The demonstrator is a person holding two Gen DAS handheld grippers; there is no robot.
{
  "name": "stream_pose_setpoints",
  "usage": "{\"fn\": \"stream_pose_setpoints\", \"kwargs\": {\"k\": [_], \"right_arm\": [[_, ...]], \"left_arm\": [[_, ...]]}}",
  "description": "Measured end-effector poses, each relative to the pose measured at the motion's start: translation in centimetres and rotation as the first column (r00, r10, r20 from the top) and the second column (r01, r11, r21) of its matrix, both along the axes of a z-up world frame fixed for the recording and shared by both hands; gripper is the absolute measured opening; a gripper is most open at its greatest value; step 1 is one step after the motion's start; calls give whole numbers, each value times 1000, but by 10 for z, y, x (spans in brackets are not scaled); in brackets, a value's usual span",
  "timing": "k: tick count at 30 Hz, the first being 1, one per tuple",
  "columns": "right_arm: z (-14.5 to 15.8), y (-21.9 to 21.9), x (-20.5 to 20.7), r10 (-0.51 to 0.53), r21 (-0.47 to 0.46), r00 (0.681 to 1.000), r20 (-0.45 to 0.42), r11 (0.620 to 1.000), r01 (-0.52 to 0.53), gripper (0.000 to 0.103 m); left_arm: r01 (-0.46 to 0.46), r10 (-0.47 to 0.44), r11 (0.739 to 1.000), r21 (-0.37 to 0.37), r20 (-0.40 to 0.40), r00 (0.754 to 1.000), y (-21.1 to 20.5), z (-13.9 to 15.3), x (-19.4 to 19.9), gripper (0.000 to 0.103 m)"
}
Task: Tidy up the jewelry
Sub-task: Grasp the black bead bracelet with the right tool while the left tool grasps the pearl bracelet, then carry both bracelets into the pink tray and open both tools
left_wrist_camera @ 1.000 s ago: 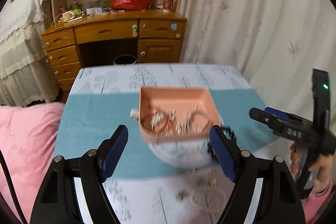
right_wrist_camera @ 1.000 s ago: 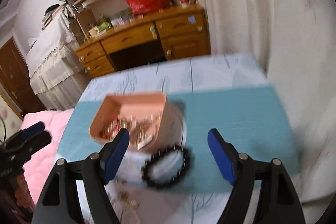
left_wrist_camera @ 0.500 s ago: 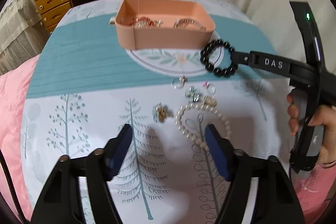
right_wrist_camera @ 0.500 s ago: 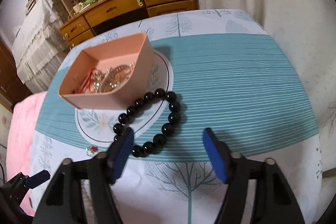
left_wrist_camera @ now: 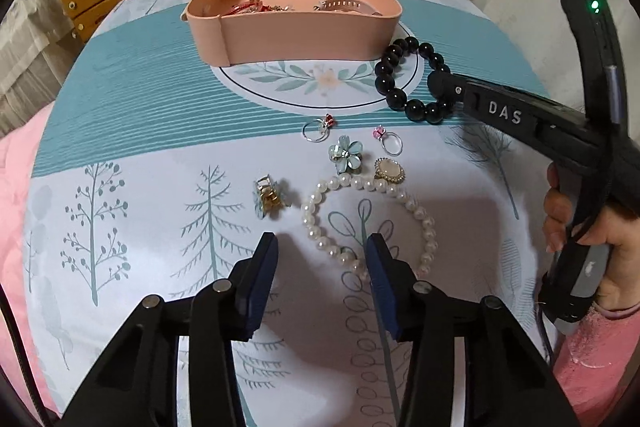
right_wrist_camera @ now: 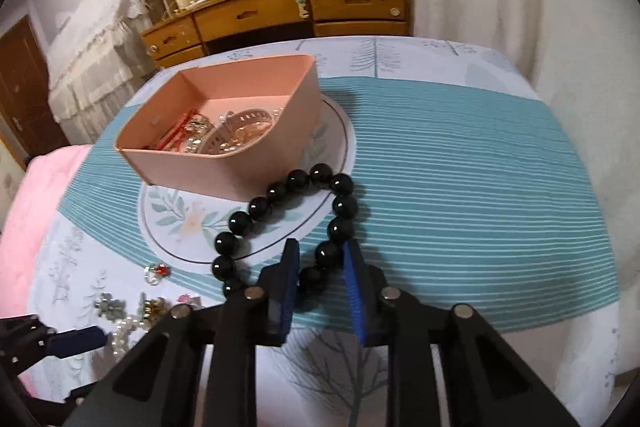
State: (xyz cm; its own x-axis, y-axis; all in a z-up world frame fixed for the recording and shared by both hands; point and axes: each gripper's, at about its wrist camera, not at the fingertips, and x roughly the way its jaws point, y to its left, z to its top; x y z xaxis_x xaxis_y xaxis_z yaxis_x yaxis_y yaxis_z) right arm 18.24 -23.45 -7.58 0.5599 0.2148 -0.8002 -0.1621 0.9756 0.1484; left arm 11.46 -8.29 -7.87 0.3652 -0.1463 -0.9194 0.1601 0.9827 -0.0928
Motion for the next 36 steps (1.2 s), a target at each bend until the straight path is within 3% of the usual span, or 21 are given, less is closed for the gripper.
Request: {"fn": "stream_pose_setpoints", "kwargs": {"k": [2, 4, 8, 14, 19, 24, 29, 36], "right_arm": [[0, -3, -2, 7, 24, 1000, 8, 1000, -7, 21], [-1, -8, -3, 8, 57, 1000, 17, 998, -9, 21], [-3, -11, -3, 2, 89, 1000, 24, 996, -4, 21], [-4, -10, -4, -1, 96, 999, 37, 995, -3, 21], [-8, -29, -2, -32, 234, 999, 0, 972, 31, 17], [-13, -44, 0, -53, 345, 998, -34, 937, 62, 14], [-12, -42, -1, -48, 363, 998, -31, 930, 56, 14], [-2, -45, -1, -23, 458, 1000, 4, 889, 19, 14]], "left_arm": [[-3, 3, 998, 70, 11, 1000, -7, -1, 1, 25], [13, -14, 998, 61, 2, 1000, -12, 0, -1, 13], [33, -32, 998, 59, -11, 999, -16, 0, -2, 6], [39, -40, 999, -15, -94, 995, -12, -2, -2, 5], [40, -49, 997, -60, -154, 987, -5, -4, -4, 5], [56, -65, 996, -66, -142, 988, -1, 4, -9, 5], [70, -78, 994, -82, -91, 993, 11, 34, -10, 5], [85, -86, 990, -111, -3, 996, 23, 75, -10, 5]]}}
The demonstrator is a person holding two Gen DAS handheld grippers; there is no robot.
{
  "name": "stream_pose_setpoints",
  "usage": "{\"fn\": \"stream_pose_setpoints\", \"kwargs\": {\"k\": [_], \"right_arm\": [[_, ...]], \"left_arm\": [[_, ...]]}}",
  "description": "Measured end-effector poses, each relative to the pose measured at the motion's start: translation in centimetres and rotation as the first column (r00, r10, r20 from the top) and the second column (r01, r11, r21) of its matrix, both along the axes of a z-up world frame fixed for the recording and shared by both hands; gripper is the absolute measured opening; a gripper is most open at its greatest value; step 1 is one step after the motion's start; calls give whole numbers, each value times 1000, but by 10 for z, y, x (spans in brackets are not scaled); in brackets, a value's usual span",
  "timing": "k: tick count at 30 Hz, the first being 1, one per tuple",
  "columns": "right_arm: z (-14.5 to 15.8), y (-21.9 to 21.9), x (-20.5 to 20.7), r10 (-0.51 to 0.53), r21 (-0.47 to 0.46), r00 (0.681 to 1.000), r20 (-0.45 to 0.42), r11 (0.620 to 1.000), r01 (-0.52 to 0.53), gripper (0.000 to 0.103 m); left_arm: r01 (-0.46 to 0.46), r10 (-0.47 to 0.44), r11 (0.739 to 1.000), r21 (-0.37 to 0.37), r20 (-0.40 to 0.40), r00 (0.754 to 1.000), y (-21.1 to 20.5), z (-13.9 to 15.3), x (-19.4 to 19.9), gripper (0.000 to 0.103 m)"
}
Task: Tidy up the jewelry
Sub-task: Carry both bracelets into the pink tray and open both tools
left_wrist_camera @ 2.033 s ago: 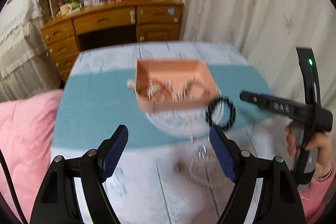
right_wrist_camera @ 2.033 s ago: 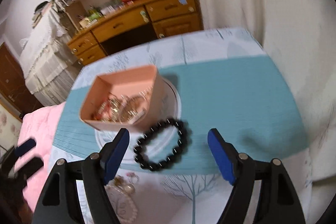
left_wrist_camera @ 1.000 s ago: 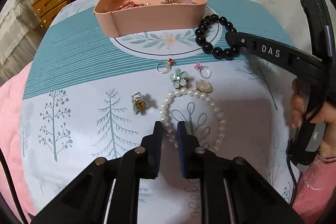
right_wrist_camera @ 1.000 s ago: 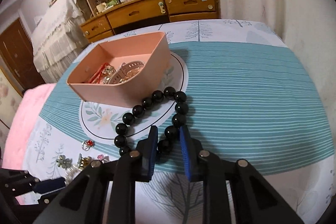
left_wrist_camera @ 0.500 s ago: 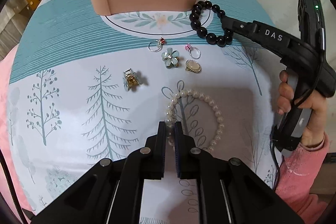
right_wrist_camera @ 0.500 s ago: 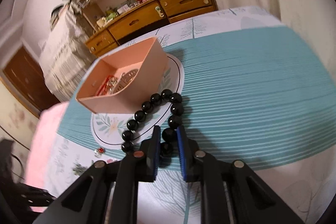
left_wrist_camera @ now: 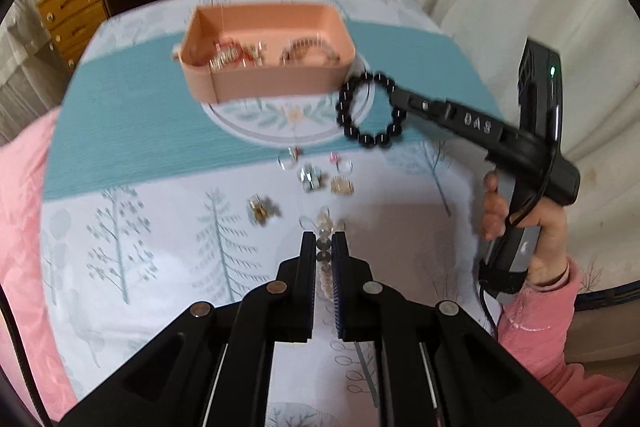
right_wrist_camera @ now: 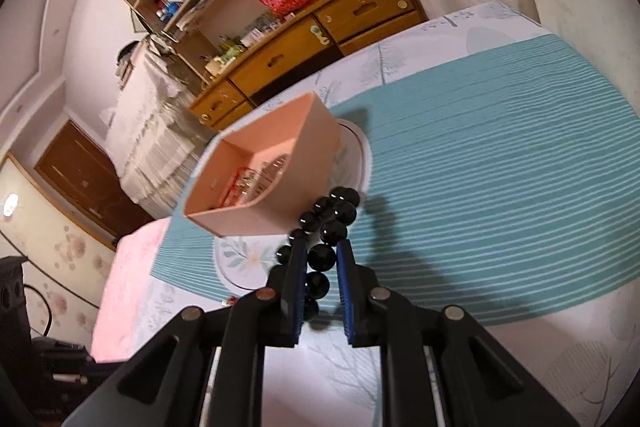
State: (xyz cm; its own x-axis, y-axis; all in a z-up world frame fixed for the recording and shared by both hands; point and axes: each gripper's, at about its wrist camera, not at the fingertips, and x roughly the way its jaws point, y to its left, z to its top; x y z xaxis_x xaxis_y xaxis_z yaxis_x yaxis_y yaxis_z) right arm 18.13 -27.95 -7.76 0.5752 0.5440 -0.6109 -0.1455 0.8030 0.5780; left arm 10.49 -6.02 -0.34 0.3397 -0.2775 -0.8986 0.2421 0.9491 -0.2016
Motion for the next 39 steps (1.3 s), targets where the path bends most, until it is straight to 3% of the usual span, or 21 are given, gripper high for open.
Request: {"fn": "stream_pose_setpoints", "kwargs": {"k": [4, 8, 18, 22, 24, 32, 39], "right_arm": [[12, -3, 1, 20, 86, 1000, 19, 996, -22, 14], [32, -3, -2, 32, 106, 998, 63, 994, -39, 14], [104, 11, -3, 88, 6, 977, 193, 996, -91, 14], [133, 19, 6, 102, -23, 967, 234, 995, -99, 14], [141, 25, 15, 111, -19, 971, 210, 994, -110, 14], [149, 56, 46, 129, -37, 966, 225, 992, -124, 15], [135, 76, 64, 156, -75, 967, 203, 987, -143, 15]], "left_arm": [[-7, 8, 1000, -20, 52, 999, 4, 23, 6, 5], [-24, 26, 1000, -18, 110, 994, 12, 41, 14, 5], [-28, 45, 997, -73, 247, 968, 31, 80, 39, 5], [-37, 82, 987, -157, 289, 954, 38, 91, 59, 5], [-43, 96, 984, -174, 308, 946, 38, 94, 70, 5], [-30, 102, 979, -204, 354, 930, 30, 90, 124, 5], [-46, 133, 965, -260, 326, 936, 42, 72, 160, 5]]}}
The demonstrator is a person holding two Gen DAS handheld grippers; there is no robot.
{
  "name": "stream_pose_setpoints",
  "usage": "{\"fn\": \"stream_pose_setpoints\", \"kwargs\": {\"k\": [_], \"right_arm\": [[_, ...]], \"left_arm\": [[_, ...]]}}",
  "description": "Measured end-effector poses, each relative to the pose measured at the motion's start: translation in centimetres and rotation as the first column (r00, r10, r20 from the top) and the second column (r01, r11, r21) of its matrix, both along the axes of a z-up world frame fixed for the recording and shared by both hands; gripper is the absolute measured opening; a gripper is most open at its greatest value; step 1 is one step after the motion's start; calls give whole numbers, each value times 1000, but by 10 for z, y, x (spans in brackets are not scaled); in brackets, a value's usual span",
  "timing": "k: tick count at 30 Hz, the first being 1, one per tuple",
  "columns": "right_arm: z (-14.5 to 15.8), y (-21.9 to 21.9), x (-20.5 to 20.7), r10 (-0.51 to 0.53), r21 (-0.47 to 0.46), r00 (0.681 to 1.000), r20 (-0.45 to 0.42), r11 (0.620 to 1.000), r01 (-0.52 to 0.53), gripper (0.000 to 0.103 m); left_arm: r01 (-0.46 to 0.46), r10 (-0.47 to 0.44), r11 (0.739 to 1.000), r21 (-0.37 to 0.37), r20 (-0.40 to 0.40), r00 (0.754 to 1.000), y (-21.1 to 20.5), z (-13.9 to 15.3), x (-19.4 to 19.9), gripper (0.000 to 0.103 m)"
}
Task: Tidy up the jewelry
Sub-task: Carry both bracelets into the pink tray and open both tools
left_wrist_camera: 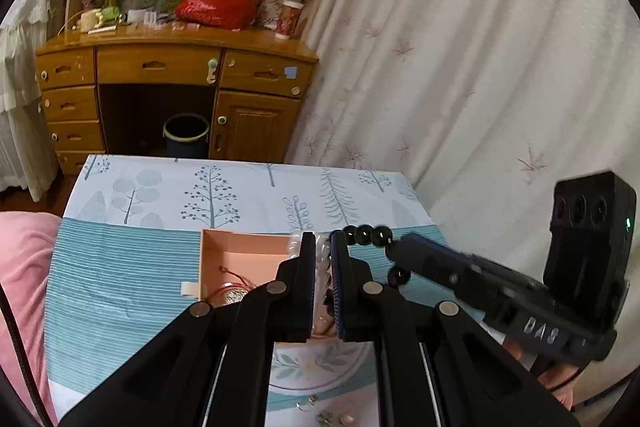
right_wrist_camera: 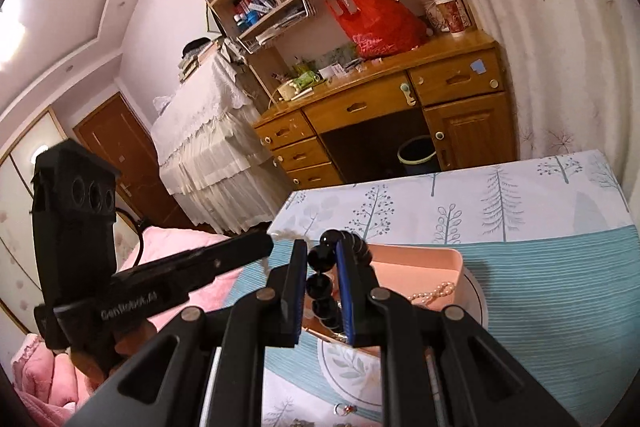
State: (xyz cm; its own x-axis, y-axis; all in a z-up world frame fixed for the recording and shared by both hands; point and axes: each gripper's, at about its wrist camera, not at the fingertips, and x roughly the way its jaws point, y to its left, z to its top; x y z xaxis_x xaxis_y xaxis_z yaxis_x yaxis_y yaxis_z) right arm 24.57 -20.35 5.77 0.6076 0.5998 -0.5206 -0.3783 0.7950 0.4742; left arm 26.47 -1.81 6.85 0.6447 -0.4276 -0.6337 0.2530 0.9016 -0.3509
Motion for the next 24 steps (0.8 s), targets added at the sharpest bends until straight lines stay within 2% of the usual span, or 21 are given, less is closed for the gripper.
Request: {"fn": "stream_pose_setpoints", "kwargs": {"k": [5, 10, 11, 12, 14, 21, 24], "right_arm": [[-20, 10, 13, -16, -54, 998, -53, 998, 14, 15], [-27, 14, 17, -31, -102, 997, -74, 995, 24, 17], [-27, 14, 17, -31, -102, 997, -74, 994, 24, 23], [-26, 13, 15, -37, -100, 997, -69, 995, 30, 34], [-23, 13, 12, -50, -100, 997, -58, 994, 44, 42], [-15, 4, 7, -83, -98, 995, -59, 992, 77, 42], [-10, 0, 3, -99, -92, 993, -70, 991, 93, 43]], "left_arm": [[6, -5, 1000, 3, -49, 999, 8, -16, 11, 5], [-43, 44, 999, 18, -85, 995, 14, -23, 19, 8], [-45, 46, 999, 13, -95, 994, 15, -25, 20, 9], [-49, 50, 999, 14, -101, 994, 16, -26, 20, 10], [-60, 63, 998, 31, -108, 992, 17, -28, 21, 11], [-98, 107, 990, 104, -89, 990, 13, -23, 14, 20], [-102, 110, 989, 110, -76, 991, 14, -16, 5, 24]]}}
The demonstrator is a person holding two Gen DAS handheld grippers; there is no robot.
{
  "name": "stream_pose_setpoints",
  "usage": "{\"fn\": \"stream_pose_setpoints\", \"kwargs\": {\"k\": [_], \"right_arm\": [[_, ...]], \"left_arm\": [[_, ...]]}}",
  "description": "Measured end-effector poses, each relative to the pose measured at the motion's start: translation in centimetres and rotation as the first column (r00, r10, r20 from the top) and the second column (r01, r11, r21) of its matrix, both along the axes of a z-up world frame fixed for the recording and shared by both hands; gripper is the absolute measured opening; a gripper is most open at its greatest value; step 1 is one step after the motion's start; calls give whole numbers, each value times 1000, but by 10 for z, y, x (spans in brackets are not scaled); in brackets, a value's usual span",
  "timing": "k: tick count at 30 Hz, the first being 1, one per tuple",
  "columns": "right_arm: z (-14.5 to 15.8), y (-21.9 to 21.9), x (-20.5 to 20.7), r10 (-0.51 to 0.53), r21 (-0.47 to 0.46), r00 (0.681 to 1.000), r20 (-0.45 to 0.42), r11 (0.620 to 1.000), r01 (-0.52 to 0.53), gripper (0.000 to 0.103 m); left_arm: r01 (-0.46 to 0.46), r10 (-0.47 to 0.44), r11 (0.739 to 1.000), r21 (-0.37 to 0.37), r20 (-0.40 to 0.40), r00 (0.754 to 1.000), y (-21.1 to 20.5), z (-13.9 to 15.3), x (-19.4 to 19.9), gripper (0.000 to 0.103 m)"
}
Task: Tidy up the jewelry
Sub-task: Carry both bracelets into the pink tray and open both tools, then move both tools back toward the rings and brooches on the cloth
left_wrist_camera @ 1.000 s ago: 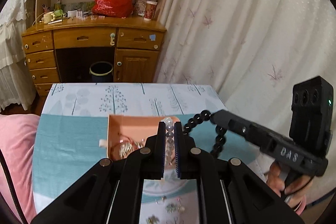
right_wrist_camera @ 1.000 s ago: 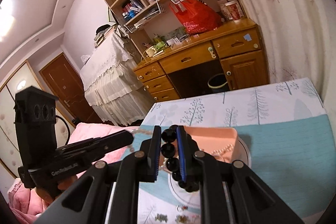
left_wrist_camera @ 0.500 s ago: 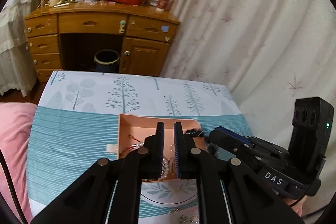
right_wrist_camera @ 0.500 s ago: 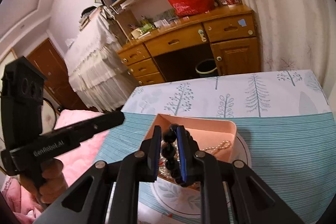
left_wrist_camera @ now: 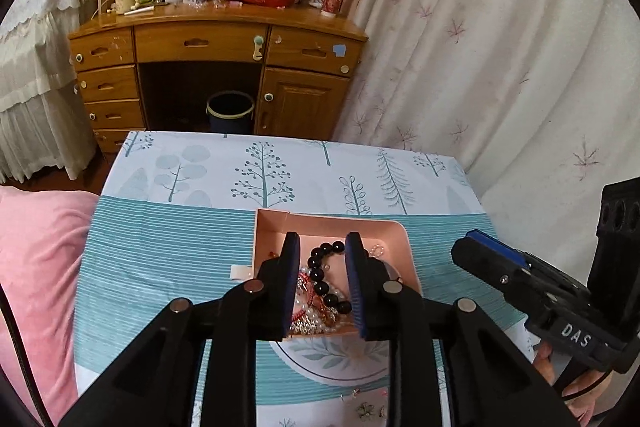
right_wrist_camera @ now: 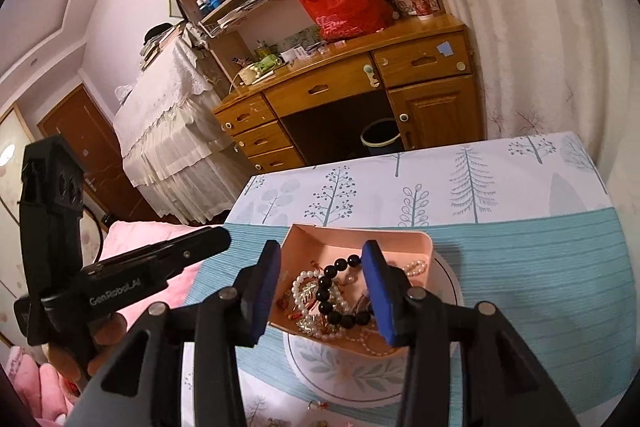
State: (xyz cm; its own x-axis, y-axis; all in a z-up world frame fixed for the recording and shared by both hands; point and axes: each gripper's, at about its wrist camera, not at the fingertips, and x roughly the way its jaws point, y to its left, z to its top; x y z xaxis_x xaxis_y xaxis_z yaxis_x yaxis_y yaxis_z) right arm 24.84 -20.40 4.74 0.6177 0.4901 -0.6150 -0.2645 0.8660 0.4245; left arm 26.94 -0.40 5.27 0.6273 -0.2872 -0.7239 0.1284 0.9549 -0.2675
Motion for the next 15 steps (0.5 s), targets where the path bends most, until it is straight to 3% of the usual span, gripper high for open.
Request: {"fn": "stream_pose_setpoints", "kwargs": {"k": [1, 2, 3, 5, 8, 10, 12, 15], "right_arm": [[1, -1, -2, -6, -4, 1000, 2, 1000, 6, 44], [3, -2, -5, -15, -13, 1000, 6, 1000, 15, 47], [5, -3, -10, -26, -24, 1000, 10, 999, 26, 50], [7, -4, -21, -37, -43, 999, 13, 998, 37, 55], [9, -4, -37, -54, -100, 998, 12, 993, 55, 56], [12, -2, -49, -64, -139, 998, 30, 988, 67, 57], [13, 2, -64, -69, -195, 996, 63, 977, 80, 64], [10, 8, -84, -42, -252, 993, 111, 965, 69, 65]], "left_arm": [[-2, 2, 1000, 5, 4, 1000, 0, 2, -4, 36], [-9, 9, 1000, 14, 9, 1000, 1, 4, -9, 54], [-16, 16, 999, 35, 19, 1000, 1, 5, -17, 59], [-21, 20, 997, 80, 14, 1000, 2, 5, -28, 60], [-31, 31, 995, 90, -3, 1000, 8, 5, -43, 62], [-31, 33, 995, 91, -17, 999, 13, 4, -53, 67], [-29, 33, 994, 104, -35, 999, 17, 1, -61, 68], [-30, 41, 991, 130, -85, 996, 20, -8, -70, 68]]}}
